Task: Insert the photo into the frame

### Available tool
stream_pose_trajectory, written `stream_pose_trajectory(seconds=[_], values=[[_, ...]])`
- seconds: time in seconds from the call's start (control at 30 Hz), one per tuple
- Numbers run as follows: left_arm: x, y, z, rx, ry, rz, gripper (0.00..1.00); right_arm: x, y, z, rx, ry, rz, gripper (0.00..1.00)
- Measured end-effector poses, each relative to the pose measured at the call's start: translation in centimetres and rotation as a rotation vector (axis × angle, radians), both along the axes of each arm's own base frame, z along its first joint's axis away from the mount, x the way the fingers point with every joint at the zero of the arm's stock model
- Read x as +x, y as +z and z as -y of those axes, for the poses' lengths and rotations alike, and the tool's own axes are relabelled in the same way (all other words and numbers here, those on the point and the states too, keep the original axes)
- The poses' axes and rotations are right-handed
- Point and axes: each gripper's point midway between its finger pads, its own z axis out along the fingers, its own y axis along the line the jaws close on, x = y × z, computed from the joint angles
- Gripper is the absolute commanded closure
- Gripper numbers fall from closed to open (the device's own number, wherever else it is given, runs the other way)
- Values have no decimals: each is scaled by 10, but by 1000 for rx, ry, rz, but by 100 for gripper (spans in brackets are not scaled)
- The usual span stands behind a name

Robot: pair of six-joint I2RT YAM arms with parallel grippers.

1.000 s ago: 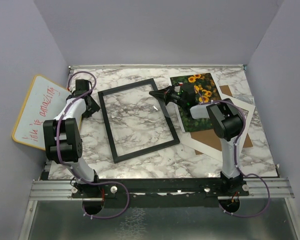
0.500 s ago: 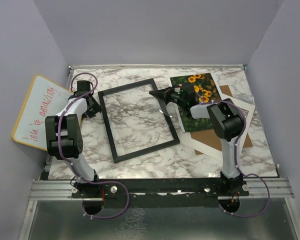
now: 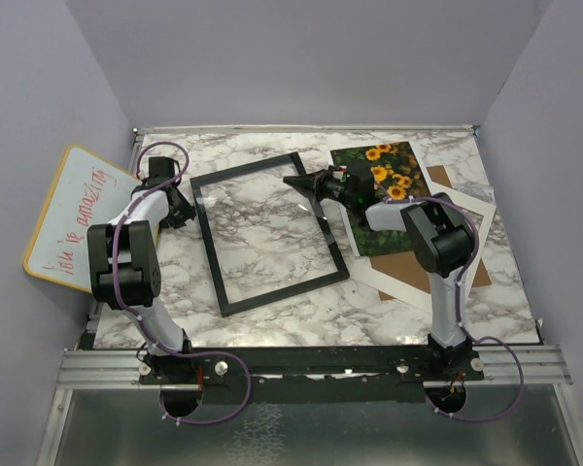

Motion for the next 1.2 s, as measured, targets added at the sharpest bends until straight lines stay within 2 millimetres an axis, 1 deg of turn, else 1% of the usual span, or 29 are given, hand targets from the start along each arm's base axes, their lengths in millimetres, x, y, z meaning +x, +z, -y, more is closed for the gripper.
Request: stream_pose_trajectory(seconds=[0.13,0.27,0.47,0.7,0.87,1.2], values=[[-2,-2,-6,9,16,-6,72,-4,3,-7,5,14,-6,99],[-7,-6,-12,18,34,-20,73,-5,5,-9,4,15,-5,99],[-8,-7,-18,27,53,-23,73,-4,0,-11,-13,1,-34,99],[-9,-7,-24,36,72,-24,73,4,2,-13,-32,-26,-57,99],[-9,-6,-27,40,82,-20,73,2,-6,-16,-61,-34,-105,99],[-9,-5,-29,39,88,-18,73,-3,-35,-13,-150,-61,-232,99]])
